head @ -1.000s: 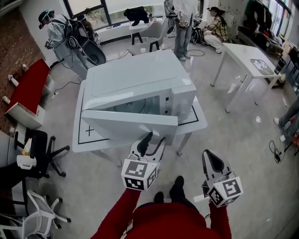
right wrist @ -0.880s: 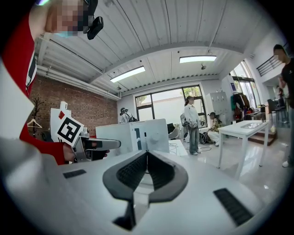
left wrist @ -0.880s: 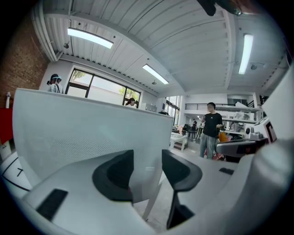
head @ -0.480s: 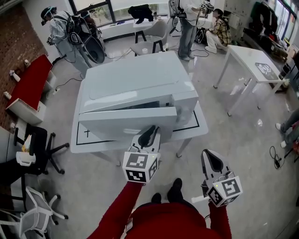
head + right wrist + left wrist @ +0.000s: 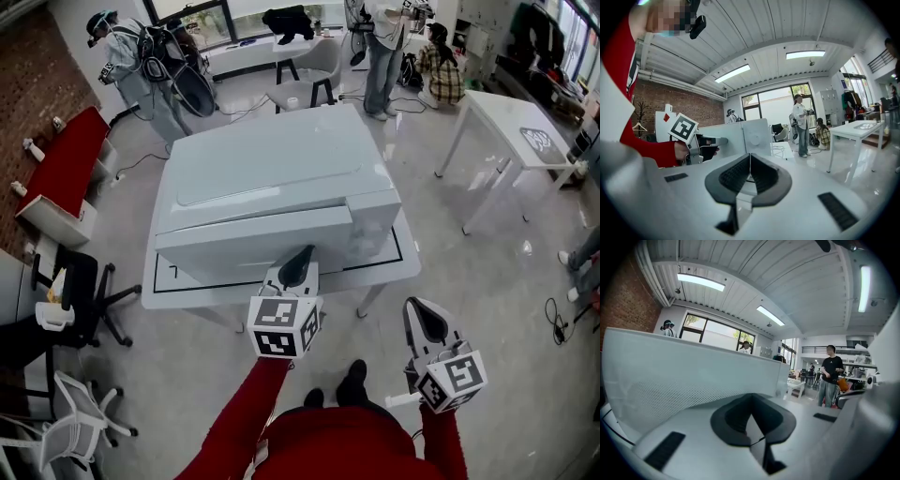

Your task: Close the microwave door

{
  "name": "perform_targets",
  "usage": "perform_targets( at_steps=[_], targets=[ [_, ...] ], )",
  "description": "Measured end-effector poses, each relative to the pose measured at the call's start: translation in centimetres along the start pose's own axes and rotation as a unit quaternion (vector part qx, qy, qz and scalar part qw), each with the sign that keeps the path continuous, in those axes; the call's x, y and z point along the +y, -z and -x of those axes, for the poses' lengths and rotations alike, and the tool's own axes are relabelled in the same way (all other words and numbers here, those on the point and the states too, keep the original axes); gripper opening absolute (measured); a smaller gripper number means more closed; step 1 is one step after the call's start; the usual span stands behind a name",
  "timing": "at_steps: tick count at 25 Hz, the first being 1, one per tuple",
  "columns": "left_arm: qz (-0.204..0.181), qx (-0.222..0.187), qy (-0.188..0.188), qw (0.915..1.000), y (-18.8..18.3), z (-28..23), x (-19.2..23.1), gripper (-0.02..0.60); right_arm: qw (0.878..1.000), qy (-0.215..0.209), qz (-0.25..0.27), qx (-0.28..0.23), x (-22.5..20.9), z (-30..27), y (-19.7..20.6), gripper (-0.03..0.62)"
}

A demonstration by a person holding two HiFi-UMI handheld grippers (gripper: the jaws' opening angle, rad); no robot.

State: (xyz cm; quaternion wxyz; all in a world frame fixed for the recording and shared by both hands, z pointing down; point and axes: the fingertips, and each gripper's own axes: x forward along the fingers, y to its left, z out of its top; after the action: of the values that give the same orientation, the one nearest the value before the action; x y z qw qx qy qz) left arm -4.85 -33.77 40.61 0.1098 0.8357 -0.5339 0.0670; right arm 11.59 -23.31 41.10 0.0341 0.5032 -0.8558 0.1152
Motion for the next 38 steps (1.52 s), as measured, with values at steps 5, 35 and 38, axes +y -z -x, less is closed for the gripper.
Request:
perform_targets(
  at_steps=[5, 35, 38],
  targets=[
    [0.008, 0.001, -0.013, 0.9999, 0.1, -0.1, -0.4, 0.011, 1.0, -0.009, -0.002, -0.002, -0.8, -0.8, -0.3, 0.015],
    [0.037, -0.045, 0.083, 0.9948, -2.6, 0.4, -3.0, 0.008, 0.998, -0.064, 0.002, 0.0, -1.1, -2.4, -1.9, 0.015],
    [0.015, -0.073, 0.125, 0.9893, -3.8, 2.7, -4.7, 0.008, 0.997, -0.073, 0.008, -0.015, -0.6, -2.0, -2.8, 0.015]
  ],
)
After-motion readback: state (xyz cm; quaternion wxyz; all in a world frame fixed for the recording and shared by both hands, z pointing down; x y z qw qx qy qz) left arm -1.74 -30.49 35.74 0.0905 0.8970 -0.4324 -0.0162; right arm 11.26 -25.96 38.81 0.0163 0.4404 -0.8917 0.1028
